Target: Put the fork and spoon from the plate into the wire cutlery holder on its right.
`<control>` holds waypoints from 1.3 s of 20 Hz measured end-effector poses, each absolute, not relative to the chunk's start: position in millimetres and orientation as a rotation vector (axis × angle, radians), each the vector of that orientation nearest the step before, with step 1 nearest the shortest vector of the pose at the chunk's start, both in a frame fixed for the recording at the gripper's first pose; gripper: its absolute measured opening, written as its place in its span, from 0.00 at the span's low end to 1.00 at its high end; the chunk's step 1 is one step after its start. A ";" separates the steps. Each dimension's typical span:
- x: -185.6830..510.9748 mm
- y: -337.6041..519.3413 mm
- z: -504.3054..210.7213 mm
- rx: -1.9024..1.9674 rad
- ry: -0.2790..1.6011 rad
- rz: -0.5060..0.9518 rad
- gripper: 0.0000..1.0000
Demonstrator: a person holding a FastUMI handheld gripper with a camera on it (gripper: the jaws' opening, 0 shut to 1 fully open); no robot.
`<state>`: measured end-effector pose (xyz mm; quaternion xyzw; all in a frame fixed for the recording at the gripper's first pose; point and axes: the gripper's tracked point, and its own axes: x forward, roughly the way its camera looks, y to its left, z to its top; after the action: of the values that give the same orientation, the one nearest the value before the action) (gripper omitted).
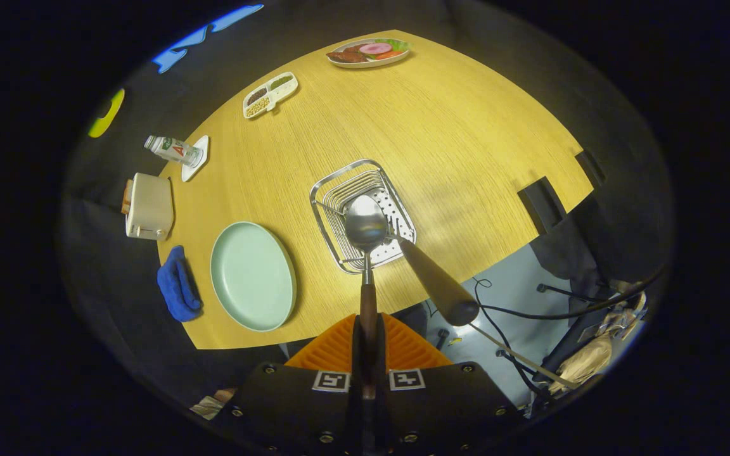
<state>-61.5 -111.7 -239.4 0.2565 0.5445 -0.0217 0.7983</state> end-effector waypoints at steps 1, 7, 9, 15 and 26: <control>-59.6 -111.0 -234.1 0.557 1.162 -0.037 0.10; -62.8 -113.7 -216.9 0.547 1.130 -0.047 0.29; -67.4 -116.8 -214.9 0.548 1.118 -0.066 0.36; -90.9 -122.3 -203.2 0.581 1.069 -0.110 0.36; -87.2 -86.6 -195.5 0.574 1.030 -0.015 0.36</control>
<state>-87.2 -86.6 -195.5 0.2709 0.4859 -0.0069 0.8310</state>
